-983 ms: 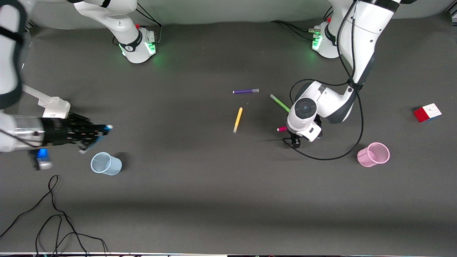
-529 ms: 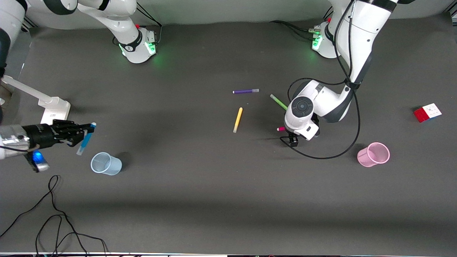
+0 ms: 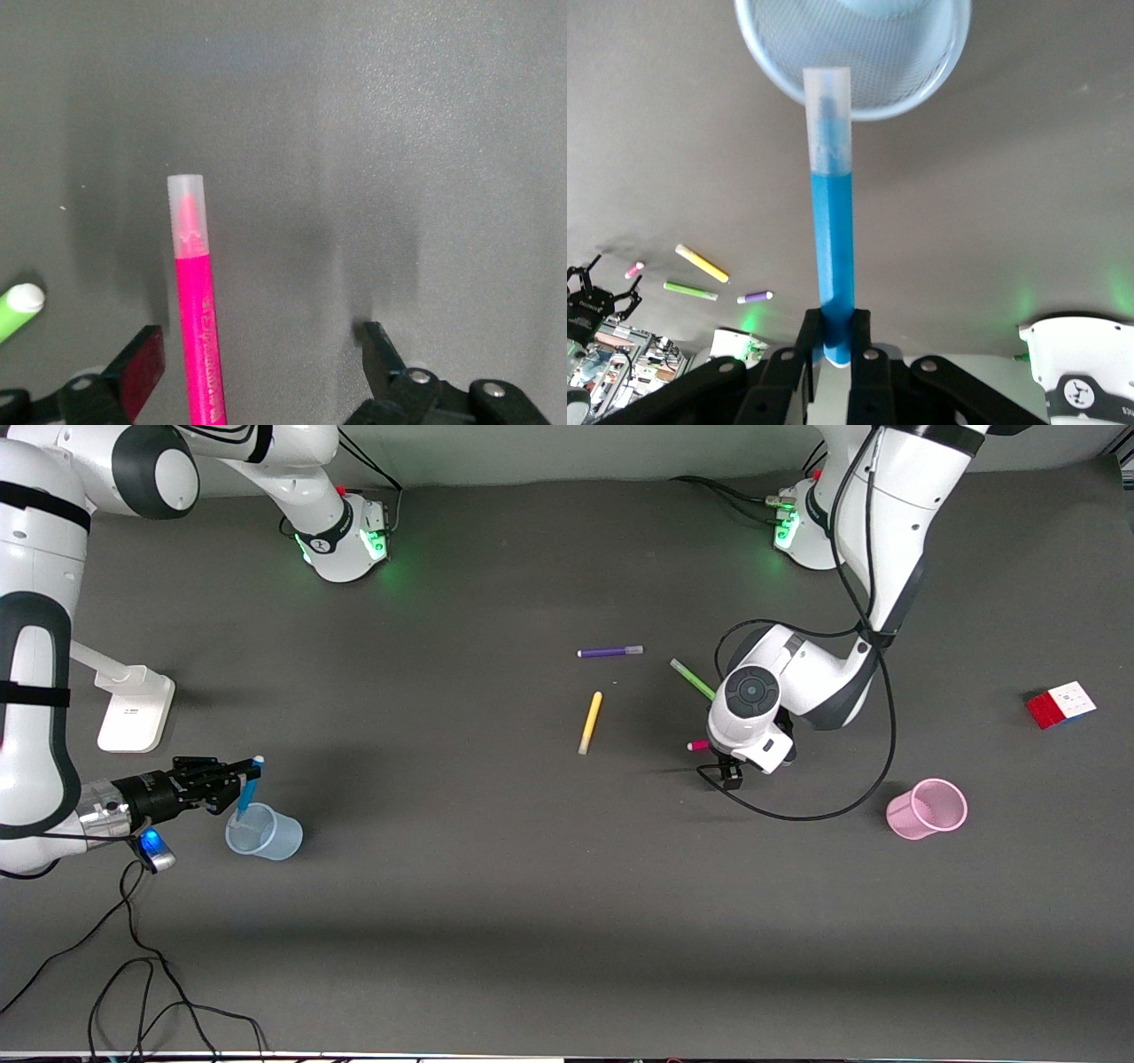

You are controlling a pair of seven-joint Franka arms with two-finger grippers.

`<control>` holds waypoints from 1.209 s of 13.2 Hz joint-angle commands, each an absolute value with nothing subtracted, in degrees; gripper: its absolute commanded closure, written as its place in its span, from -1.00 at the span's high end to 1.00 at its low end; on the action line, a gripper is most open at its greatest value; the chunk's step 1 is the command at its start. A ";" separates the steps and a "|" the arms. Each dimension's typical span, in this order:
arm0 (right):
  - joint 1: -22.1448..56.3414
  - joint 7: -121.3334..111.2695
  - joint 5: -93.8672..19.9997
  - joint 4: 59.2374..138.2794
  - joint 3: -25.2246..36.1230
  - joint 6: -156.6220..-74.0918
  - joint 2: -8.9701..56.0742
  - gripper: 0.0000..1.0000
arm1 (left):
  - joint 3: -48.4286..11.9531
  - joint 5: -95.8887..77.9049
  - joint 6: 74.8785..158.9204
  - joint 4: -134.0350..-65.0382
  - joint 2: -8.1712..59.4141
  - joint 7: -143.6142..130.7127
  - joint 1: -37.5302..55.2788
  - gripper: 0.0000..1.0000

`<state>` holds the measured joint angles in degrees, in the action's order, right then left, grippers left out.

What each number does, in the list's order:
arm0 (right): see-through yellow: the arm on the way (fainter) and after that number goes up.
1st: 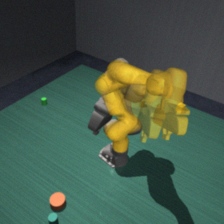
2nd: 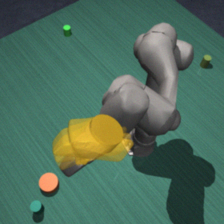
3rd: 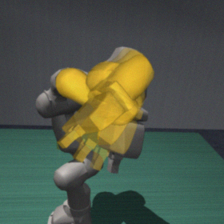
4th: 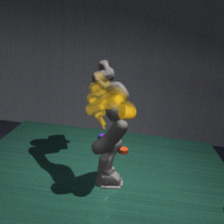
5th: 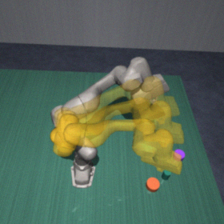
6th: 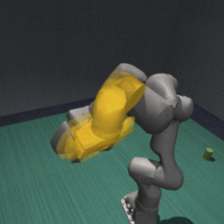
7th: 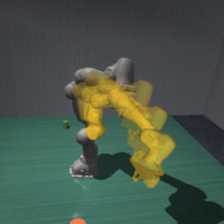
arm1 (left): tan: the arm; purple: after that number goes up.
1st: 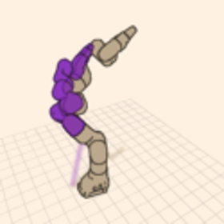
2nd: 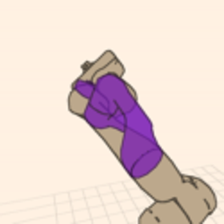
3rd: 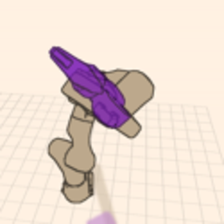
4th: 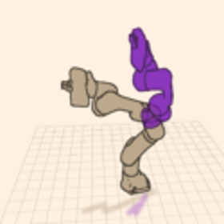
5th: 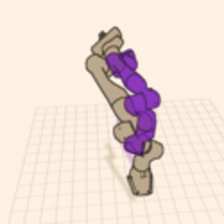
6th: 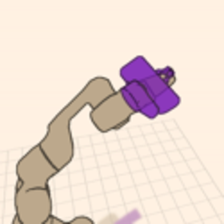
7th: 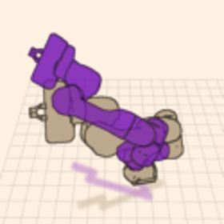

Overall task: Place pink and blue markers in matching cups
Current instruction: 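Lower the blue marker into the blue cup and open the right gripper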

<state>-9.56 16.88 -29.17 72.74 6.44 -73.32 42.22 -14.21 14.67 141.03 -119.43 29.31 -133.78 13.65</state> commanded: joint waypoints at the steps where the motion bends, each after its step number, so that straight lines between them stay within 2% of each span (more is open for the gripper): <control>1: -9.84 16.17 -30.23 72.07 6.24 -74.35 42.89 -1.00 | -13.89 15.82 140.98 -119.44 29.53 -135.62 14.06 0.97; 3: -10.63 15.91 -30.84 72.07 6.24 -74.44 44.03 -1.00 | -13.80 15.73 141.06 -119.44 29.62 -135.62 13.98 0.91; 4: -10.81 15.82 -31.89 72.07 6.24 -75.05 44.47 -1.00 | -13.80 15.73 141.06 -119.36 29.62 -135.70 13.89 0.78; 7: -11.07 15.82 -33.74 72.07 6.24 -76.38 45.35 -1.00 | -13.71 15.73 141.06 -119.27 29.62 -135.79 13.62 -0.06; 9: -12.21 15.82 -34.45 71.98 6.24 -76.46 46.23 -0.93 | -13.27 15.82 140.98 -119.18 29.44 -135.79 13.71 -0.46; 10: -12.22 15.82 -35.24 71.98 6.24 -76.55 46.49 -0.78 | -13.27 15.82 140.98 -119.18 29.44 -135.79 13.71 -0.60; 11: -12.39 15.82 -35.51 71.98 6.24 -76.81 46.58 -0.48 | -13.27 15.82 140.98 -119.18 29.36 -135.79 13.71 -0.76; 12: -12.39 15.82 -35.51 71.98 6.24 -76.99 46.84 -0.26 | -13.27 15.82 140.98 -119.18 29.27 -135.79 13.62 -0.88; 14: -12.57 15.82 -35.42 71.90 6.24 -77.08 46.76 0.64 | -13.01 15.82 140.89 -118.74 28.74 -135.44 13.54 -0.94; 15: -12.57 15.99 -35.16 71.72 6.24 -76.99 46.50 0.99 | -12.92 15.73 140.37 -118.22 28.04 -135.00 13.36 -0.96; 16: -12.66 16.00 -35.07 71.54 6.24 -76.91 46.06 0.99 | -13.01 15.82 139.84 -117.69 26.91 -134.74 12.05 -0.98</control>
